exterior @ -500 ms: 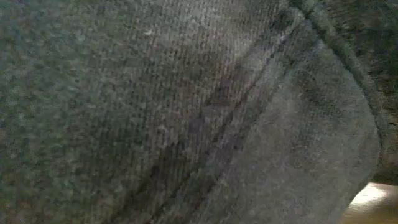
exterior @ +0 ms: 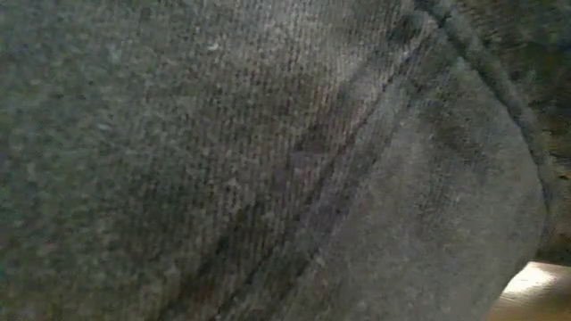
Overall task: Pick & Place hat
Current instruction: Put the right gray cap into the top transparent bin
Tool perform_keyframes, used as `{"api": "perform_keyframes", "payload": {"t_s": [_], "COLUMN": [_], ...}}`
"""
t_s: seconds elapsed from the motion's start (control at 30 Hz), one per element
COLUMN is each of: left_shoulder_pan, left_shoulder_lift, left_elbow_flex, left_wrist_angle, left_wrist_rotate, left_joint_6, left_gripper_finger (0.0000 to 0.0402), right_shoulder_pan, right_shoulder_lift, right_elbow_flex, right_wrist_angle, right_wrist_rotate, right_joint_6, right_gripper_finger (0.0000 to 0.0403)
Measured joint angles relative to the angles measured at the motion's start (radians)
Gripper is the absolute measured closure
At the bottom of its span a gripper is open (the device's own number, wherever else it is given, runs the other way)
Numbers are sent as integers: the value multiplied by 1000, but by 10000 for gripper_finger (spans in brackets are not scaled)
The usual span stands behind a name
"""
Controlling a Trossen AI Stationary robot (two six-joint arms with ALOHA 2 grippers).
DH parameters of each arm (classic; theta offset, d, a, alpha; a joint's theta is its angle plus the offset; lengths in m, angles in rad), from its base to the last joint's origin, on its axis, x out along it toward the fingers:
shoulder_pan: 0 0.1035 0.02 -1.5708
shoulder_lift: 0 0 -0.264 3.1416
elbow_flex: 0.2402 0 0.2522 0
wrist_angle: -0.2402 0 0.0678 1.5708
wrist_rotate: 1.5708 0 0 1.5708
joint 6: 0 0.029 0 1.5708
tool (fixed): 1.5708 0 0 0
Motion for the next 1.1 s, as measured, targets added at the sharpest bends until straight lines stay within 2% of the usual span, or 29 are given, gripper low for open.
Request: {"api": "perform_keyframes", "payload": {"t_s": [0.07,0.27,0.47,0.6,0.73,1.0,1.1], "left_shoulder_pan": [0,0,0,0,0,0,0], "left_shoulder_lift": [0,0,0,0,0,0,0], "left_elbow_flex": [0,0,0,0,0,0,0], "left_wrist_angle": [-1,0,1,1,1,1,1], "left_wrist_rotate": [0,0,0,0,0,-1,-1], "left_joint_6": [-20,-81,-129,-130,-130,-130,-147], "left_gripper_finger": [262,262,262,262,262,262,262], "right_shoulder_pan": [0,-1,-1,-2,-2,-2,-2], "right_shoulder_lift": [0,0,0,0,18,165,253], "right_elbow_flex": [0,0,0,0,17,128,227], "right_wrist_angle": [32,91,130,143,140,96,-19], "right_wrist_rotate": [61,316,470,491,444,416,417], "right_joint_6": [76,446,562,671,755,810,823], "right_gripper_finger": [394,394,394,392,370,277,241]}}
